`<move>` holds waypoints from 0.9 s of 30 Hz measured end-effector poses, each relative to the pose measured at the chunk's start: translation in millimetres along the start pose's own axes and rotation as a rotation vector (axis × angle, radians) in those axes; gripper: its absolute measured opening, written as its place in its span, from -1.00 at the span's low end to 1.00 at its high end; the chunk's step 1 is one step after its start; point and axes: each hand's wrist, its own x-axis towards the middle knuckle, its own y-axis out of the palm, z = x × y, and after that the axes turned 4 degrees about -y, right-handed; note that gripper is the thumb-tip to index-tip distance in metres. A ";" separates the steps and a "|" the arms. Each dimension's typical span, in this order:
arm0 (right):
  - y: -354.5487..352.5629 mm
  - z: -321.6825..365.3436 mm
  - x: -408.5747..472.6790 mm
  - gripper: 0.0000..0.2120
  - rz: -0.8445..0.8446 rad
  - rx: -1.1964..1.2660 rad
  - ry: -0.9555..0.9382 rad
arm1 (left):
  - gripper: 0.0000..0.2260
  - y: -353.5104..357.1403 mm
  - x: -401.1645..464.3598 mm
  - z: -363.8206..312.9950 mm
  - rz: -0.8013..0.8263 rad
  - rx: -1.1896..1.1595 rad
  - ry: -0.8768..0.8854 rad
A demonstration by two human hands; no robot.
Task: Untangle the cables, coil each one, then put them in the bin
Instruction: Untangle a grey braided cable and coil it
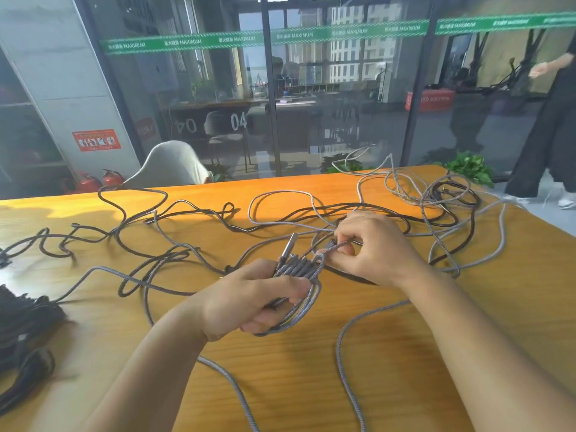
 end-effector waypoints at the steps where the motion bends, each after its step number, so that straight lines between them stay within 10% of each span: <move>1: 0.9 4.8 0.9 -0.61 -0.018 0.007 0.012 | -0.60 0.9 -0.1 0.1 -0.035 0.014 0.005; 14: 14.3 56.8 -3.1 -0.97 0.161 0.437 0.179 | -0.67 -4.3 17.6 21.8 -0.505 0.257 0.059; 27: 14.1 56.3 -5.5 -0.71 0.191 0.189 0.077 | -0.63 -3.4 29.5 34.0 -0.835 0.499 -0.009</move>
